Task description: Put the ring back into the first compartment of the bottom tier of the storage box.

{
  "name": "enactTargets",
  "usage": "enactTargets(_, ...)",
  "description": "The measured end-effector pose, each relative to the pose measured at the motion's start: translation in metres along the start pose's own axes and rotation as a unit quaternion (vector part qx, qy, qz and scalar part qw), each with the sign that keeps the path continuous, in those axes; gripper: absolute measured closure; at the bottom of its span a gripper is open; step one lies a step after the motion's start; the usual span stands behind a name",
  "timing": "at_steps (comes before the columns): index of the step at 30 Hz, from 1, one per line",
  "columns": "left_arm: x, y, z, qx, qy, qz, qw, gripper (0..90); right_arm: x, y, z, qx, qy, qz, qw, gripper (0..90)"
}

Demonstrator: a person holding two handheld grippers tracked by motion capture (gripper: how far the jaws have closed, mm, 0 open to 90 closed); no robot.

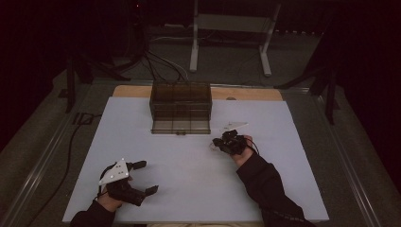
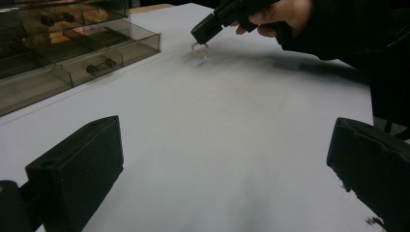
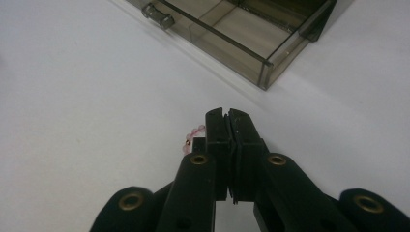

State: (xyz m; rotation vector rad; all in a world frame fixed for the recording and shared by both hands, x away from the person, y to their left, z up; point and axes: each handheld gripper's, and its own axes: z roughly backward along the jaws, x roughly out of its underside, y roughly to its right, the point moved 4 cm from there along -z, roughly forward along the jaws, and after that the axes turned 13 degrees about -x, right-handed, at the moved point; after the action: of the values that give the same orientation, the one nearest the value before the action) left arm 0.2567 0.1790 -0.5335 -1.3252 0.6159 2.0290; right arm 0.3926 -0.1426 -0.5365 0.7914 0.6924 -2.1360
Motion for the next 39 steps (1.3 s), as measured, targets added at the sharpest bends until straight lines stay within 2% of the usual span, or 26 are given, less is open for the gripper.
enactTargets(28,0.000,0.000,0.000,0.001,0.001,0.000,1.0000,0.7,-0.020,-0.011,-0.002,-0.014,0.009,0.011,0.9998,88.2)
enactTargets(39,0.000,0.001,0.000,0.004,0.001,-0.002,1.0000,0.7,-0.033,-0.013,0.001,-0.018,0.023,0.012,0.9995,88.2)
